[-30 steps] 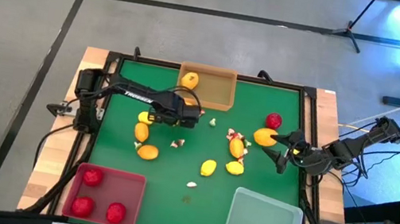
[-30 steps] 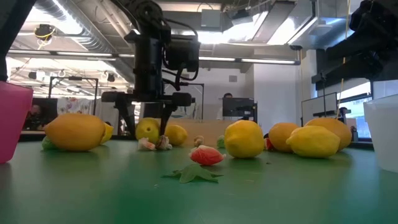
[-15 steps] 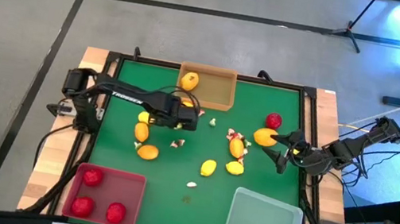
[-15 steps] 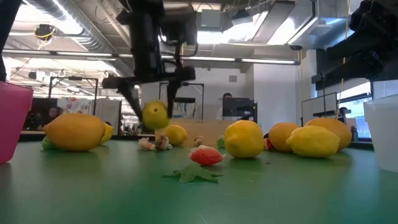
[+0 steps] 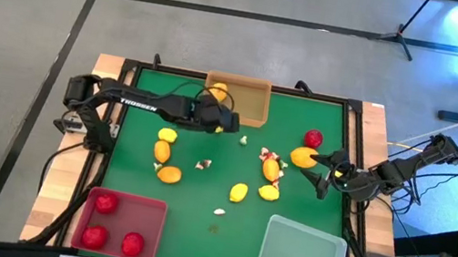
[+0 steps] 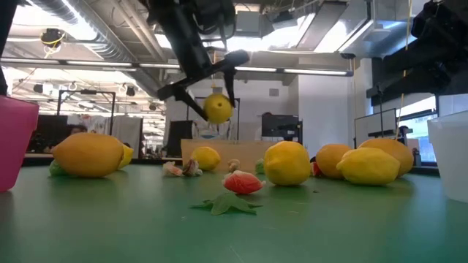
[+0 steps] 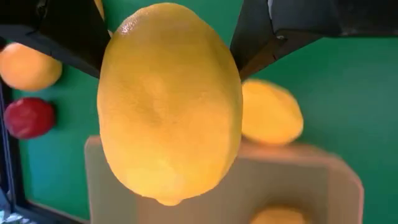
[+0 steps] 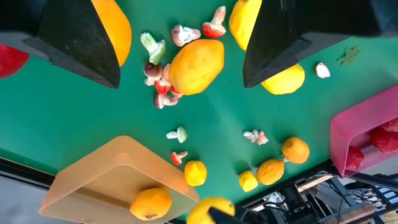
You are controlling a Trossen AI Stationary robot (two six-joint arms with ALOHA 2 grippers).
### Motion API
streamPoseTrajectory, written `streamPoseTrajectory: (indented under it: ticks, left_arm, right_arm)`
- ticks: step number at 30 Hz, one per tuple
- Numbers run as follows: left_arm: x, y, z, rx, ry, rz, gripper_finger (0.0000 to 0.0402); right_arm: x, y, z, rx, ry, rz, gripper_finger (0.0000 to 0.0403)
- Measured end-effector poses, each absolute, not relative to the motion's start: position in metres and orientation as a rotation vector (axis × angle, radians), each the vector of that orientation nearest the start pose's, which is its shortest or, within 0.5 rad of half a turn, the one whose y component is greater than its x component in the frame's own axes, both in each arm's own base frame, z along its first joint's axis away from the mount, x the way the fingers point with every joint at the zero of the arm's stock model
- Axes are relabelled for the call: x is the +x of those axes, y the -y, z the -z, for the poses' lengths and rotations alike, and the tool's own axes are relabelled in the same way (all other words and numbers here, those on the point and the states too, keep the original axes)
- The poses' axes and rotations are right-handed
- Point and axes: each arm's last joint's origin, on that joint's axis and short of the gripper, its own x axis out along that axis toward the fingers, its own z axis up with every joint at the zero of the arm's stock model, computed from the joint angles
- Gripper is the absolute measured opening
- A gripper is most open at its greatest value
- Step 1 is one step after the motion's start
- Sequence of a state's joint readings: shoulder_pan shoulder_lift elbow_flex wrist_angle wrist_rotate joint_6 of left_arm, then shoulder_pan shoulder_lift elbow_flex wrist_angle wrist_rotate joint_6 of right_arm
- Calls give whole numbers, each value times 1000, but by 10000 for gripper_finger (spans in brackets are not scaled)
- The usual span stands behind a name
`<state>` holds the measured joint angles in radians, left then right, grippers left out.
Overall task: Sort produce into baskets
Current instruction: Put the yellow lemon into the orange bin
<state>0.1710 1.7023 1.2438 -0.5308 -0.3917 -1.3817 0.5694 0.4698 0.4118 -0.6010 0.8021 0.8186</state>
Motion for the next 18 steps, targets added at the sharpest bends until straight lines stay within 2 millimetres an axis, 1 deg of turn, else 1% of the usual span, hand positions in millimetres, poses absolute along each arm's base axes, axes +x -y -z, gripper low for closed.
streamPoseTrajectory:
  ticks: [6, 10, 15, 18]
  left_arm:
    - [335, -109, -231, -1053, -459, -1175, 287]
    - [328, -128, -231, -1009, -477, -1197, 287]
    - [324, -138, -231, -990, -504, -1191, 288]
    - [324, -141, -229, -893, -571, -1153, 287]
  right_arm:
    - [97, -38, -215, 393, -377, 411, 337]
    - [97, -38, -215, 394, -377, 411, 337]
    - [97, -38, -215, 394, -377, 411, 337]
    - [97, -37, -215, 390, -371, 420, 337]
